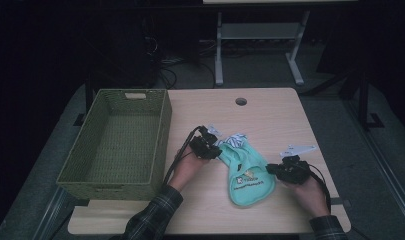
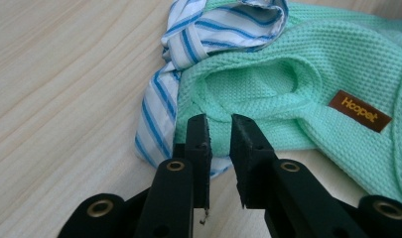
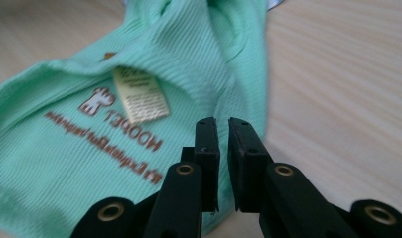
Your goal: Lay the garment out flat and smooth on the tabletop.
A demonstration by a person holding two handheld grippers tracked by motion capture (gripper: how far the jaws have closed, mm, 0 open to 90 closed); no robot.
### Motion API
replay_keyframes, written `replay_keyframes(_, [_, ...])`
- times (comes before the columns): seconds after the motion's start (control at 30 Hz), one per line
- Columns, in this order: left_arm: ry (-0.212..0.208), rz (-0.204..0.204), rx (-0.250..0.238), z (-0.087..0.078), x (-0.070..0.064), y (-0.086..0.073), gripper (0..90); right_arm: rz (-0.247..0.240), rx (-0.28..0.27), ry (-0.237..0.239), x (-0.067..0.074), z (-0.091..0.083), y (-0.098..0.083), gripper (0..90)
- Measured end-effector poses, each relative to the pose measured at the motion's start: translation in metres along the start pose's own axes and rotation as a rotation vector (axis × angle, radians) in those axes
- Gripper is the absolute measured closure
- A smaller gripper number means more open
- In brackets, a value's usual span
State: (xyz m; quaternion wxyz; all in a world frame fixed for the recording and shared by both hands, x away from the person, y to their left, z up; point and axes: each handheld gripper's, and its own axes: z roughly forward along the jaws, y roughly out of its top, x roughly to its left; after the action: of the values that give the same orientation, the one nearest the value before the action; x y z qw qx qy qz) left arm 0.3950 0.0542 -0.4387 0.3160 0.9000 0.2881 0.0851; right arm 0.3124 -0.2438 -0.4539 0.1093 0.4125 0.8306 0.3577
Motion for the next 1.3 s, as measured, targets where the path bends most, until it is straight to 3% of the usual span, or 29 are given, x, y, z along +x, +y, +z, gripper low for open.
replay_keyframes(0.17, [-0.030,-0.011,-0.002,0.006,0.001,0.000,70.3,-0.007,0.032,0.033,0.011,-0.001,-0.010,82.3])
replay_keyframes(0.43, [-0.017,-0.008,0.038,0.023,0.002,0.003,70.1,-0.017,0.067,0.020,0.013,0.002,-0.015,84.0])
replay_keyframes(0.53, [-0.005,-0.001,0.034,0.025,0.002,0.003,86.8,-0.018,0.067,0.017,0.013,0.002,-0.015,85.1])
replay_keyframes(0.63, [-0.009,-0.004,0.030,0.025,0.004,0.003,89.7,-0.020,0.069,0.010,0.013,0.002,-0.015,86.4])
replay_keyframes(0.8, [0.000,-0.026,0.004,0.012,0.013,-0.002,89.9,-0.020,0.073,-0.007,0.014,0.002,-0.015,88.9])
replay_keyframes(0.97, [0.042,-0.063,-0.012,-0.001,0.023,-0.009,89.9,-0.020,0.074,-0.009,0.014,0.002,-0.015,89.3])
replay_keyframes(1.17, [0.102,-0.035,0.049,0.000,0.019,-0.015,89.9,-0.017,0.074,-0.008,0.013,0.002,-0.015,89.4])
replay_keyframes(1.3, [0.060,-0.050,0.016,-0.006,0.014,-0.014,87.2,-0.018,0.073,-0.003,0.013,0.002,-0.015,89.3])
